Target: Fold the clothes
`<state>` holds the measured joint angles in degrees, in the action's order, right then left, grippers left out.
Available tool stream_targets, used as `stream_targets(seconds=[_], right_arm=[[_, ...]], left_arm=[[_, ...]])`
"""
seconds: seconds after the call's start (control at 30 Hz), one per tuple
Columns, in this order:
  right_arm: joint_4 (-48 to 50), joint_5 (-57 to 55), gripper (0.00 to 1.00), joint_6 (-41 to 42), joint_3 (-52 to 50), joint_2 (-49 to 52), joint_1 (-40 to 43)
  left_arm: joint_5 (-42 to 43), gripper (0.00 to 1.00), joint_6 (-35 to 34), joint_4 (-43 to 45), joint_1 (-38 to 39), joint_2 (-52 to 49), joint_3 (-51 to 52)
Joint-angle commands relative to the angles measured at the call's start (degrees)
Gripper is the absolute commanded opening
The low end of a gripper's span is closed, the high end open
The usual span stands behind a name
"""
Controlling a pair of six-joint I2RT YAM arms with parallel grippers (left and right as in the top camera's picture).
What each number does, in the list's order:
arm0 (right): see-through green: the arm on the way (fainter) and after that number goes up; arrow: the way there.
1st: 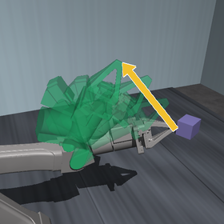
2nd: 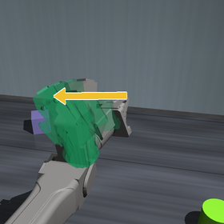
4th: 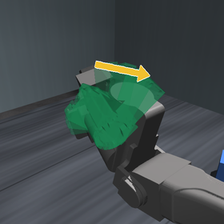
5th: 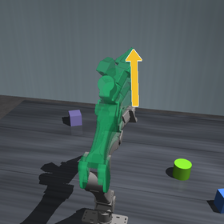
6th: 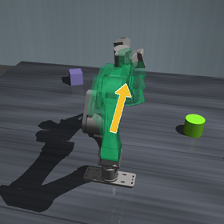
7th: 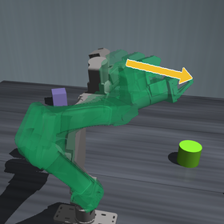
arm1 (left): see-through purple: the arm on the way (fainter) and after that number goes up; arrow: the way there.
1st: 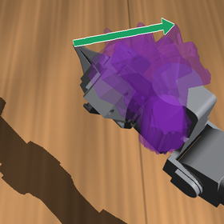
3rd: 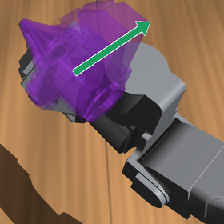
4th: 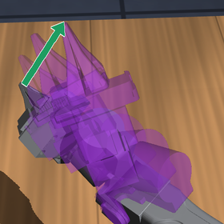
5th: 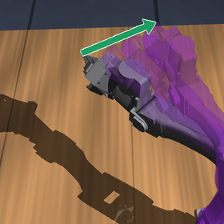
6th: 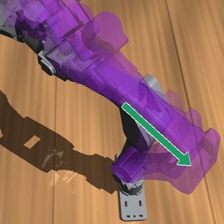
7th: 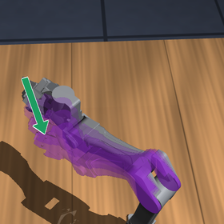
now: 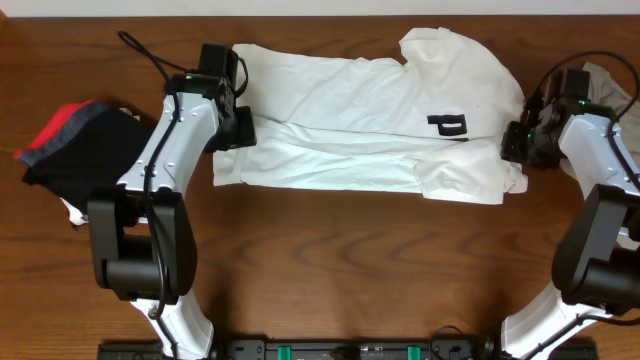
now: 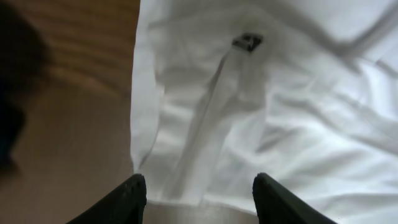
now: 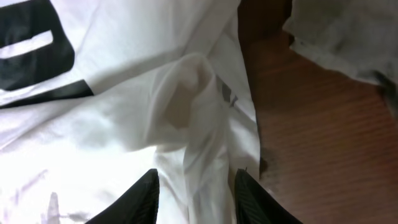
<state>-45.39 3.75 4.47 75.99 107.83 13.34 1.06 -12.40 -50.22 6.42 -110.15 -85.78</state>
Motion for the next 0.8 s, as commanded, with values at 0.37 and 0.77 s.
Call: stream_targets(seconds=[0.37, 0.77], right_arm=[[-7.2, 5.9, 0.23, -0.7, -0.3, -5.8, -0.5], [-1.3, 6.8, 0.19, -2.3, -3.8, -1.6, -4.5]], left_arm=[[-0.9, 0.46, -0.1, -4.3, -0.2, 0.8, 0.7], [0.0, 0.45, 0.4, 7.3, -0.2, 0.8, 11.8]])
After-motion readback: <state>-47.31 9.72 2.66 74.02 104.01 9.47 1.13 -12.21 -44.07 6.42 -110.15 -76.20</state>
